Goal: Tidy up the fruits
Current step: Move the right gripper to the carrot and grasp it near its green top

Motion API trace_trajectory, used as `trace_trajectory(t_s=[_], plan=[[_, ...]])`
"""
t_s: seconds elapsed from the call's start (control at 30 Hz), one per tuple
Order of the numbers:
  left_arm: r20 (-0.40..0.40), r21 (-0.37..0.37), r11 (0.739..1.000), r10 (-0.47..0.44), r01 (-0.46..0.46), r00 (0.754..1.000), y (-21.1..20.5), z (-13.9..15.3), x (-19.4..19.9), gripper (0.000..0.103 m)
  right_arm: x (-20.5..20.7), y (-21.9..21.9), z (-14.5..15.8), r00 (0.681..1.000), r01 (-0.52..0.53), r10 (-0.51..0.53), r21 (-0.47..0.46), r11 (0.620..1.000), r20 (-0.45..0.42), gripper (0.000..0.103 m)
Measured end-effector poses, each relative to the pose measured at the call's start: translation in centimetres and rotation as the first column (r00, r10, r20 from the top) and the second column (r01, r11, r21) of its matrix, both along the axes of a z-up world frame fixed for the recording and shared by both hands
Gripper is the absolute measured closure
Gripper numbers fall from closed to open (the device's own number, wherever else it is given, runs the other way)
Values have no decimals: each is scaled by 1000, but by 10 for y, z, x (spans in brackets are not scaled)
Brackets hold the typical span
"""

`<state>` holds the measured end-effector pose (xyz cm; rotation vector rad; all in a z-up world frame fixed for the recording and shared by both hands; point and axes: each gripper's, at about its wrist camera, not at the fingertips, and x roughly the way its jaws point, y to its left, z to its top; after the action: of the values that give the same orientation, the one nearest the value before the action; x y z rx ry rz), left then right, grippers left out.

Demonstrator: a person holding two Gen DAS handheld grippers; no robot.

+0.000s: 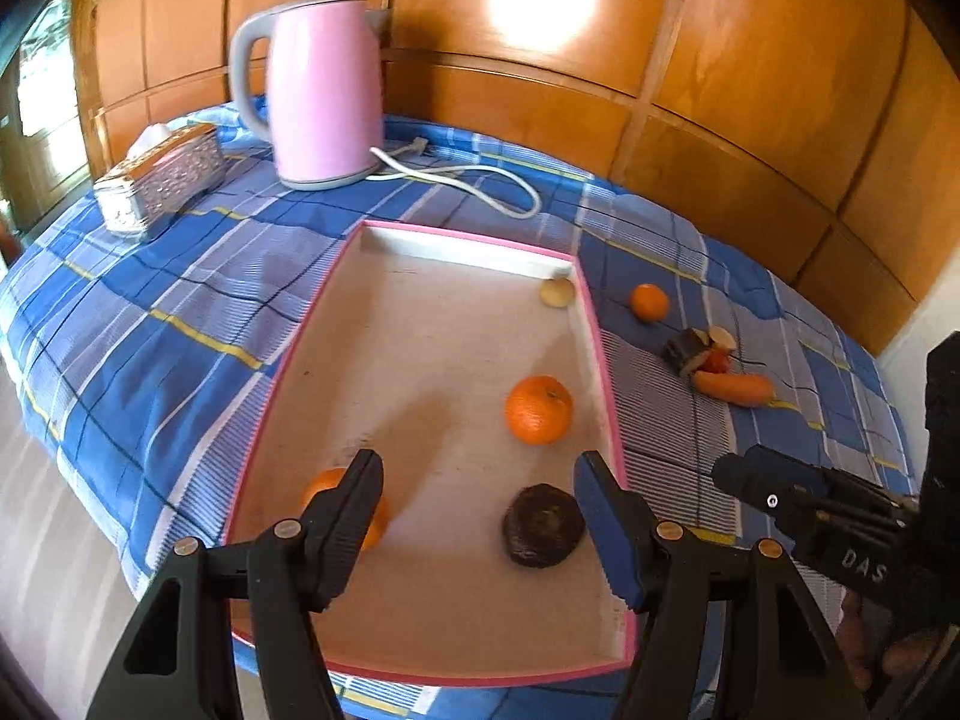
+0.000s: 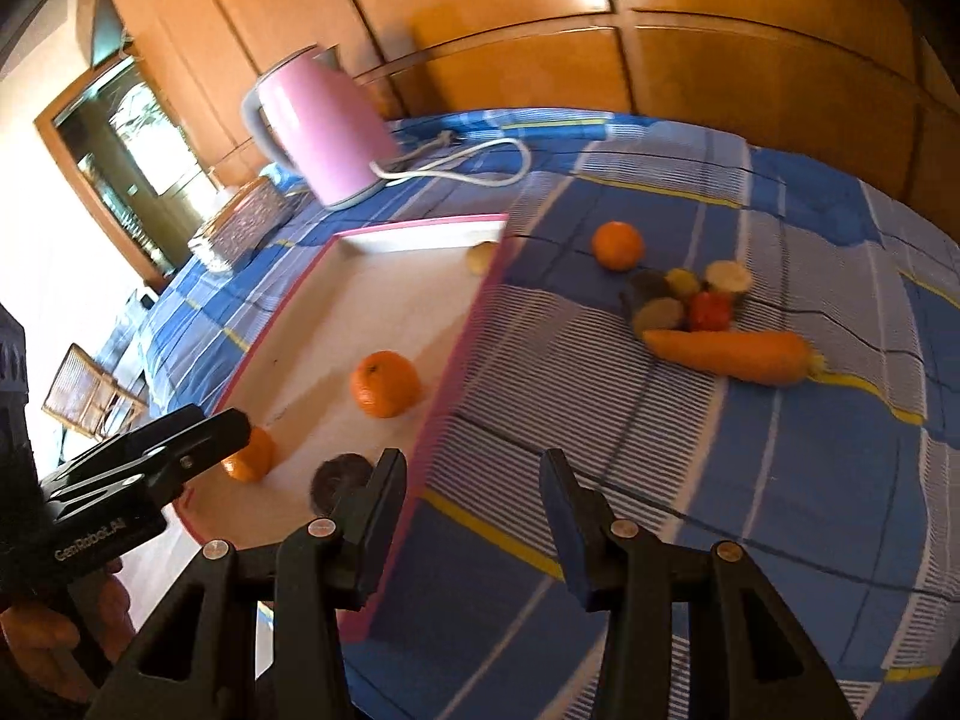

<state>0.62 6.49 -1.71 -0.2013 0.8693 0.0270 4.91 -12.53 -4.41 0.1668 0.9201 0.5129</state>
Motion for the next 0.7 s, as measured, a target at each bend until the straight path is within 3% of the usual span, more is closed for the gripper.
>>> trace_trajectory(t_s=[0.4,0.7], plan=[[-6,22,988,-151,151,988,-48,3,10,36,16,-78,-20,981,191,-191,0,982,-36,56],[-20,-7,968,-251,251,968,-72,0,20,36,64,-100,-16,977,214,-213,-55,975,14,56]])
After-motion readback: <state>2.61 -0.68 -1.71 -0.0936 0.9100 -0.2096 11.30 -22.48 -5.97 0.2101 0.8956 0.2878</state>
